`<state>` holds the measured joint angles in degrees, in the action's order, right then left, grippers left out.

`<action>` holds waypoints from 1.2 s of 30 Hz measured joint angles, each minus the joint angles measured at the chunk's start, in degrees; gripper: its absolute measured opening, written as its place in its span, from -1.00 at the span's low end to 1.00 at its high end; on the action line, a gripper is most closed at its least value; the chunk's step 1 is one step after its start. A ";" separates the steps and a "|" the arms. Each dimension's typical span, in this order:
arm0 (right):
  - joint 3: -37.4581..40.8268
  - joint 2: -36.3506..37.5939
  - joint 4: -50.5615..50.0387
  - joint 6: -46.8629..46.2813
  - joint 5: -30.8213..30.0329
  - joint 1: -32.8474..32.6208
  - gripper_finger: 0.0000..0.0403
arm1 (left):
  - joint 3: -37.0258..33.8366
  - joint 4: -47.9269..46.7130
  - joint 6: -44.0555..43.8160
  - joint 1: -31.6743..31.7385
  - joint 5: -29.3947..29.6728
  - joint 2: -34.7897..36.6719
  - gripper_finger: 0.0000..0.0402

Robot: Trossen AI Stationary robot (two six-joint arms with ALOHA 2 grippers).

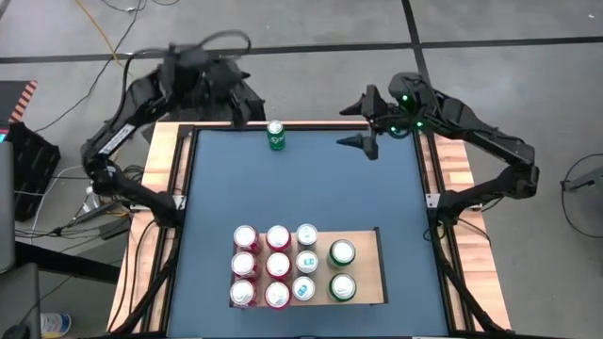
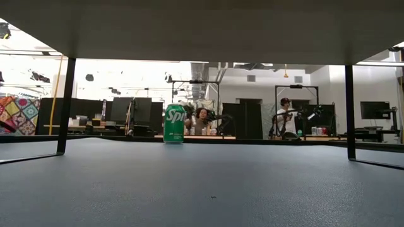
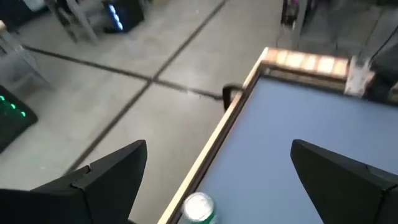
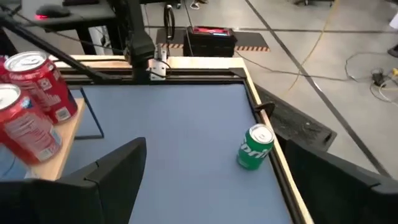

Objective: Place canned beverage on shelf
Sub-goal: Put the green soda can on the shelf aligned with the other green soda cans

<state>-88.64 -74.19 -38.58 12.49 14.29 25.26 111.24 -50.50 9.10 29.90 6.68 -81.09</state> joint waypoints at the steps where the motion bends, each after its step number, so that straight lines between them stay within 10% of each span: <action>1: -0.52 0.11 -0.59 0.78 0.02 -0.02 0.87 | 0.00 -0.34 1.08 2.70 -3.36 -0.83 0.91; 14: -0.76 -0.25 -4.97 1.09 -0.78 0.02 0.87 | 0.00 -2.91 16.48 23.01 -31.44 -12.84 0.91; 36: -0.77 -4.78 -1.10 -7.17 -2.74 2.44 0.87 | -5.95 -5.02 31.82 40.22 -43.73 -23.75 0.91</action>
<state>-89.41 -78.97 -39.68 5.32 11.54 27.69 105.29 -55.52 40.93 70.13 -37.06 -104.84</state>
